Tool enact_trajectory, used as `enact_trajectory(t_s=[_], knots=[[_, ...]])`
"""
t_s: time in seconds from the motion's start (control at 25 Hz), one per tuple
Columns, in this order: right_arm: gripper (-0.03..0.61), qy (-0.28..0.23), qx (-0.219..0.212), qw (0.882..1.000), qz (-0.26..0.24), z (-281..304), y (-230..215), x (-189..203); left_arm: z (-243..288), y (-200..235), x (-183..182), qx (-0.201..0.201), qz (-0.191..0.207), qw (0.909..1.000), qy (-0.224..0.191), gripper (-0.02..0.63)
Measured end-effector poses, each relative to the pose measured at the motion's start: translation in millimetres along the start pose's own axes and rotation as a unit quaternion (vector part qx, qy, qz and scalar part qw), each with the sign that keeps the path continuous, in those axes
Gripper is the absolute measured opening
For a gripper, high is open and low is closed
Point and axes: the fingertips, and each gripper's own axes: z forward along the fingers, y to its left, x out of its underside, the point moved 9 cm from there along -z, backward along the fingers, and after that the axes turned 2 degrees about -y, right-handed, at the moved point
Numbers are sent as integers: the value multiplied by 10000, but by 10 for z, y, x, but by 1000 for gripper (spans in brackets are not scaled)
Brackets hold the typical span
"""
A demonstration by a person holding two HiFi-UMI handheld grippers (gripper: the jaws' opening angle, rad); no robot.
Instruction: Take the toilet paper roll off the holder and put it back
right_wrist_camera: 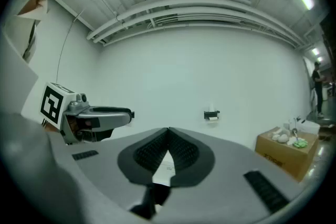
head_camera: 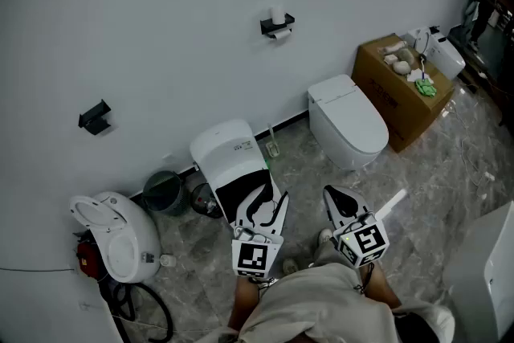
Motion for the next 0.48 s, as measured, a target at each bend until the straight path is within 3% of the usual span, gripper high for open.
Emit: enact_trajectory(t_s=[0.48], knots=[[-3,38,105,9999,36,294,-459,100,597,64,162,130,-15,9999,93,178]])
